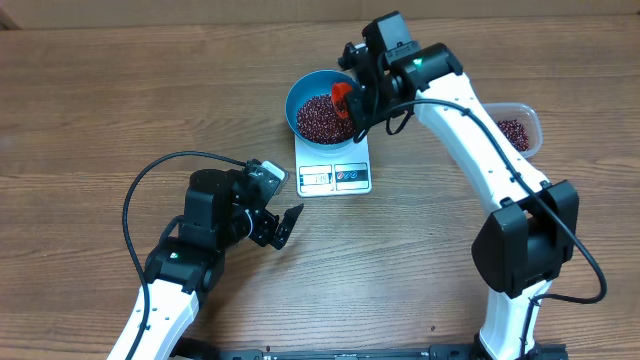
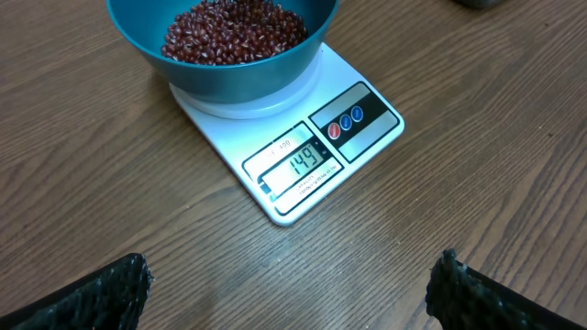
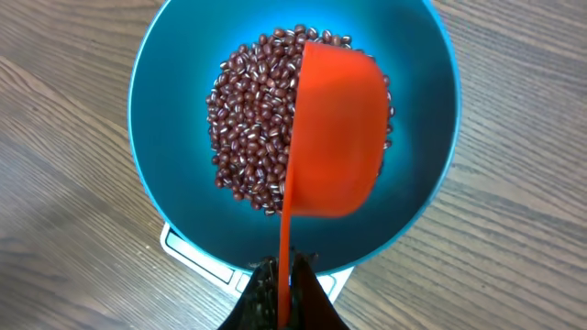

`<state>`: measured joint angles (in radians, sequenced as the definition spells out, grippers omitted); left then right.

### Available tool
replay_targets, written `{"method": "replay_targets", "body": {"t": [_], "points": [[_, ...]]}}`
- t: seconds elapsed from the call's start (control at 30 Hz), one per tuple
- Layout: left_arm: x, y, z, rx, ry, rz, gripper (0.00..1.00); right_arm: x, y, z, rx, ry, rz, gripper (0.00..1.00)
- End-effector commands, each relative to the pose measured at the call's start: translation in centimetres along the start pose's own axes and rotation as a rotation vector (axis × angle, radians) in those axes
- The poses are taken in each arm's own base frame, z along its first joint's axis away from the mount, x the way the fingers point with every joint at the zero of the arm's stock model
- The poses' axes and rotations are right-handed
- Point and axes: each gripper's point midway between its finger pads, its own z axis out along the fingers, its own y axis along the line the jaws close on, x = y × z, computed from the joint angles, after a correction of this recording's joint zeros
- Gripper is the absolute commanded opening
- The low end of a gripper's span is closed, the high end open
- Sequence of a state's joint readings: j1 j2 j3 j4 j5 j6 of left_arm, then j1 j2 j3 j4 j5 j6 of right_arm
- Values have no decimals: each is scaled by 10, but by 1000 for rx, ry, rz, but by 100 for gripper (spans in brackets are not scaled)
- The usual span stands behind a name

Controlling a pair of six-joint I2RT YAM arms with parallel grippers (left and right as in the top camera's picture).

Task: Scoop item into bowl and weigh 150g on scale

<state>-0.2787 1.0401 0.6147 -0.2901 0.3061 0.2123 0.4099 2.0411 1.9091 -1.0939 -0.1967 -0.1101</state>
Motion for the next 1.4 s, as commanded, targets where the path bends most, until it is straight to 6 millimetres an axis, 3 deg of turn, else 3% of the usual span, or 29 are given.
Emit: {"method": "replay_targets", "body": {"t": [0.0, 1.07, 1.37], "points": [[1, 2, 1, -4, 4, -14, 100, -12, 2, -19, 42, -54, -52, 4], [1, 2, 1, -4, 4, -14, 100, -15, 1, -20, 56, -62, -234, 4], [1, 2, 1, -4, 4, -14, 100, -15, -8, -20, 107, -54, -247, 4]]}}
